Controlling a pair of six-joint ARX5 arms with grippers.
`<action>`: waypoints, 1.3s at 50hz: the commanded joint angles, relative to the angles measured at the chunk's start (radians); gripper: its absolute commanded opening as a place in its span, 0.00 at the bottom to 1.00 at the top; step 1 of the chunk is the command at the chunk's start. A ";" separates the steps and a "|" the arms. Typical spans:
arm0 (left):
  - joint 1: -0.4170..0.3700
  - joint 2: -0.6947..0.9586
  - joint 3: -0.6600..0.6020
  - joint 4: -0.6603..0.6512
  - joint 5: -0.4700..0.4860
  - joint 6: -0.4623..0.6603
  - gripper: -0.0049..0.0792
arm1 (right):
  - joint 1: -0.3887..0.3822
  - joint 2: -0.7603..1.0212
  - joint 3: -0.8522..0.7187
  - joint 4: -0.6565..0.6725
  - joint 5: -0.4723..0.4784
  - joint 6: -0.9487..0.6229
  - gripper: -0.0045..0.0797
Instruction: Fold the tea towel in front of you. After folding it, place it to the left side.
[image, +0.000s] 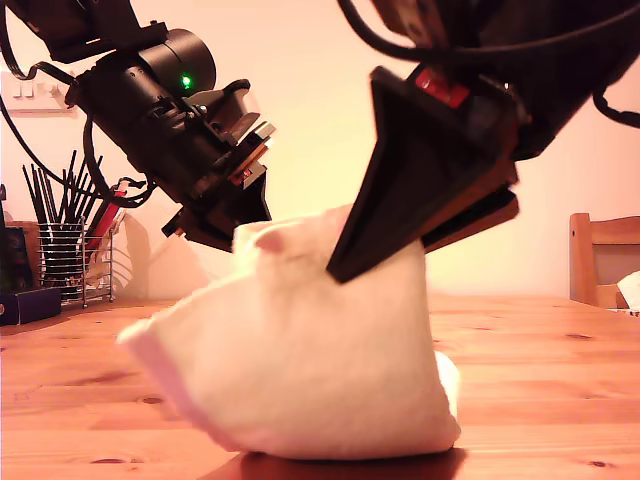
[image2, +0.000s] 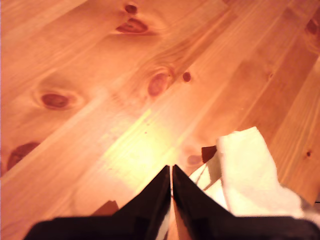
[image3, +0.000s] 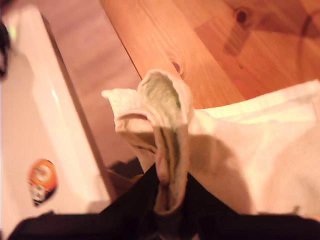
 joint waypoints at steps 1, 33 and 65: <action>-0.001 -0.011 0.004 0.001 0.002 0.011 0.03 | -0.019 -0.005 0.012 0.006 -0.020 0.053 0.04; -0.066 -0.011 0.004 -0.019 0.018 0.018 0.03 | -0.269 0.138 0.012 0.110 -0.127 0.368 0.04; -0.123 -0.011 0.004 -0.100 0.060 0.034 0.03 | -0.413 0.370 0.012 0.249 -0.100 0.384 0.04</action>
